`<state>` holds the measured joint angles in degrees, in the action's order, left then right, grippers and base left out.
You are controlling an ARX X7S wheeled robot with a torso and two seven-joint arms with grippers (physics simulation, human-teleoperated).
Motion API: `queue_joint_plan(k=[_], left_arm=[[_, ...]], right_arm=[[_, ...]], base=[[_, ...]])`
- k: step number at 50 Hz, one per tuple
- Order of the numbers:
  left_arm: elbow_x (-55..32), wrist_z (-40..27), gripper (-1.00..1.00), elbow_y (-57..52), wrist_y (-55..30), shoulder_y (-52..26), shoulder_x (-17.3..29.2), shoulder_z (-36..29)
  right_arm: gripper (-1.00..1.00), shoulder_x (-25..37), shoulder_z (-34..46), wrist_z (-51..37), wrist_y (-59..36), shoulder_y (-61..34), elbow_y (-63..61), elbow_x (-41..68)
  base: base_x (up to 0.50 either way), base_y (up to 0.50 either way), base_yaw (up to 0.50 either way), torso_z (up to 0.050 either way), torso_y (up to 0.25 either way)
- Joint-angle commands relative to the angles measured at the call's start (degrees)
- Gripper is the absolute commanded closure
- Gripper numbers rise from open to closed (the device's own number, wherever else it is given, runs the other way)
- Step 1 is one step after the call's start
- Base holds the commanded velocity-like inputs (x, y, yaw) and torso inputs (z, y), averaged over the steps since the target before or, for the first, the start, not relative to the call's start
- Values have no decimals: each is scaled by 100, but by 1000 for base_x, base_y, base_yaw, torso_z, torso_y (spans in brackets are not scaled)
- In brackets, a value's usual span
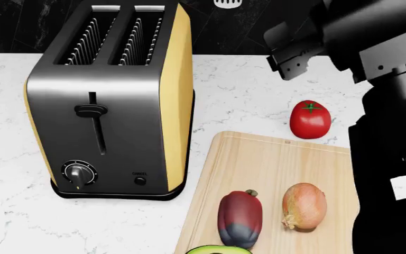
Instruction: Place the avocado, onion, tomato and bell pepper on the cutting board.
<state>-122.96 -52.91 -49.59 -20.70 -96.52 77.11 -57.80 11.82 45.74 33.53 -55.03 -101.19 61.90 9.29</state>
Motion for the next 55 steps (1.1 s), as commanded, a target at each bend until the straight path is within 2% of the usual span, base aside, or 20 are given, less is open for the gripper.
queue_joint_plan(k=[1, 20, 55], left_arm=[[57, 209, -100, 90, -150, -58, -152, 207], [139, 223, -100, 33, -49, 114, -84, 199], [243, 199, -100, 18, -17, 281, -85, 219]], right_arm=[[-100, -294, -294, -99, 448, 184, 566, -46], [-100, -430, -441, -418, 1035, 542, 1232, 0], [-100, -418, -1065, -617, 1173, 1038, 1302, -326]], base=[[0, 0, 0, 0, 0], [0, 0, 0, 0, 0], [0, 0, 0, 0, 0]])
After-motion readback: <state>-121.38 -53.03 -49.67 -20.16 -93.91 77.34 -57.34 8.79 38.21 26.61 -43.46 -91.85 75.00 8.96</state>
